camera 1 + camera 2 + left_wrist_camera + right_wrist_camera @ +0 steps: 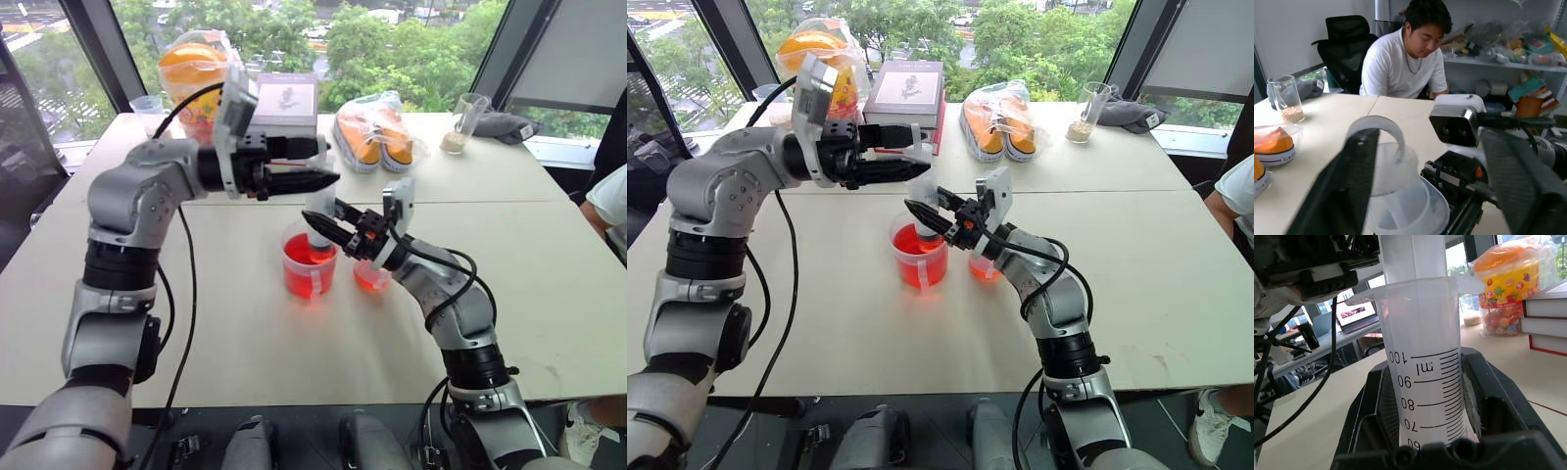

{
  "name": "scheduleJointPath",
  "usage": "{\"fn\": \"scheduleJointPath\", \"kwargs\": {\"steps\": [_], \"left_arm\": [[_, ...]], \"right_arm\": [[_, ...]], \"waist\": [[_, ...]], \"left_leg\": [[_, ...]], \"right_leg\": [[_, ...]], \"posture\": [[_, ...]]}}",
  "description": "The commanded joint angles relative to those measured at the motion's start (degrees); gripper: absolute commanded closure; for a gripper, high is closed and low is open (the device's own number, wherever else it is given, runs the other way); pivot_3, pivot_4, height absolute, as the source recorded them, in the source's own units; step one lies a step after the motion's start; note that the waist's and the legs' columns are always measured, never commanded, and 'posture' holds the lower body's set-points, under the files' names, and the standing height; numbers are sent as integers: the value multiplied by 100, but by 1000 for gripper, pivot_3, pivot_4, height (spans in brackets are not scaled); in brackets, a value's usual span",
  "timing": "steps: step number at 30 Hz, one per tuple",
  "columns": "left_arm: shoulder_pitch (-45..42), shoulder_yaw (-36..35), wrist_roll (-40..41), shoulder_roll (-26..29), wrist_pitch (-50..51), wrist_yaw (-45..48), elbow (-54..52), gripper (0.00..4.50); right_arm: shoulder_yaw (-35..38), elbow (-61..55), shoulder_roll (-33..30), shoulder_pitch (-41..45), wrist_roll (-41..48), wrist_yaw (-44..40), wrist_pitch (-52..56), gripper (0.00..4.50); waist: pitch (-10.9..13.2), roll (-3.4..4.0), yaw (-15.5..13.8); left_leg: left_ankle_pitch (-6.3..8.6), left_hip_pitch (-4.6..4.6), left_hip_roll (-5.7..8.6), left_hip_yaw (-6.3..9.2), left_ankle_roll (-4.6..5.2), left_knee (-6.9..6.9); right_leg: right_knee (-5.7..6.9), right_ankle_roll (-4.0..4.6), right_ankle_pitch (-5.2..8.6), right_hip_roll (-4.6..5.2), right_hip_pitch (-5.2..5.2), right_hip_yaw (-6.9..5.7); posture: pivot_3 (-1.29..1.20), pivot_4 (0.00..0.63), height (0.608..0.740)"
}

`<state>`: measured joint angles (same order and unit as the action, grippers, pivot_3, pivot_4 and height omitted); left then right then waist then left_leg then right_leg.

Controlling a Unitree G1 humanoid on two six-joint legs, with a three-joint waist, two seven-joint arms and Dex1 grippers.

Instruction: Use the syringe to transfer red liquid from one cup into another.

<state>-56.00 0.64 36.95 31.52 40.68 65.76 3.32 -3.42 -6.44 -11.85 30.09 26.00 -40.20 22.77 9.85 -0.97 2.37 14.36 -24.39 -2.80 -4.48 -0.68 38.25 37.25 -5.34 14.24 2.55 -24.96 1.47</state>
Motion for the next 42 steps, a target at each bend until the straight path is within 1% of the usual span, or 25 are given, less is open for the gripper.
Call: {"fn": "scheduleJointPath", "kwargs": {"steps": [1,6,11,13,16,21,24,26,29,32,34,37,42], "left_arm": [[191,-313,49,277,114,-139,-215,68],[515,-537,207,605,287,-232,-463,68],[648,-692,277,740,372,-337,-570,68],[660,-696,274,732,369,-363,-576,68],[630,-660,257,623,312,-426,-539,68],[543,-525,164,403,154,-441,-469,68],[456,-463,149,295,87,-376,-374,68],[350,-395,97,193,-3,-341,-244,68],[113,-258,21,-58,-179,-265,0,68],[-110,-188,-22,-291,-311,-227,217,68],[-297,-123,-109,-479,-478,-200,420,68],[-664,-7,-191,-905,-640,-205,790,68],[-1091,184,-436,-1398,-962,-110,1359,68]], "right_arm": [[55,-609,0,286,253,-50,-11,3092],[161,-696,-6,335,347,59,69,3092],[292,-851,-47,479,498,234,191,3092],[443,-951,-114,614,632,344,306,3092],[911,-1072,-424,917,863,546,495,3092],[1711,-1182,-1140,1005,1271,710,766,3092],[1890,-1242,-1439,755,1312,713,819,3092],[1894,-1283,-1518,462,1259,689,772,3092],[1706,-1196,-1390,-144,989,624,434,3092],[1554,-996,-1230,-497,761,599,88,3092],[1469,-931,-1154,-641,652,599,-59,3092],[1385,-939,-1109,-772,558,621,-174,3092],[1327,-986,-1105,-871,514,639,-242,3092]], "waist": [[0,0,6],[0,0,7],[0,-1,-39],[0,-1,-44],[0,-1,-47],[0,-1,-146],[0,-1,-159],[-1,-2,-160],[-1,-3,-162],[-1,-2,-147],[-1,-2,-142],[-1,-2,-160],[-1,-2,-166]], "left_leg": [[0,0,0,0,0,0],[0,2,-2,1,0,-1],[0,-1,1,-2,0,0],[0,-1,2,-3,0,0],[0,-1,2,-2,0,0],[0,-1,1,-4,0,-2],[0,-1,1,-6,0,-3],[0,-1,1,-6,0,-2],[0,-1,2,-5,0,-2],[0,0,3,-6,0,-1],[0,0,3,-6,0,0],[0,0,3,-2,0,0],[0,-2,4,-3,1,0]], "right_leg": [[0,0,0,0,0,0],[2,0,0,-1,-1,0],[-3,0,0,5,0,-1],[-3,0,0,6,0,0],[-1,0,0,5,0,-1],[-7,0,0,5,0,-1],[-9,0,0,4,0,-1],[-9,0,0,3,1,-1],[-9,0,0,2,2,0],[-10,0,0,1,4,1],[-10,0,0,0,3,2],[-9,0,0,-2,4,1],[-16,0,1,-2,5,1]], "posture": [[0,150,740],[0,150,740],[0,150,740],[0,150,740],[0,150,740],[0,150,740],[0,150,740],[0,150,740],[0,150,740],[0,150,740],[0,150,740],[0,150,740],[0,150,740]]}}
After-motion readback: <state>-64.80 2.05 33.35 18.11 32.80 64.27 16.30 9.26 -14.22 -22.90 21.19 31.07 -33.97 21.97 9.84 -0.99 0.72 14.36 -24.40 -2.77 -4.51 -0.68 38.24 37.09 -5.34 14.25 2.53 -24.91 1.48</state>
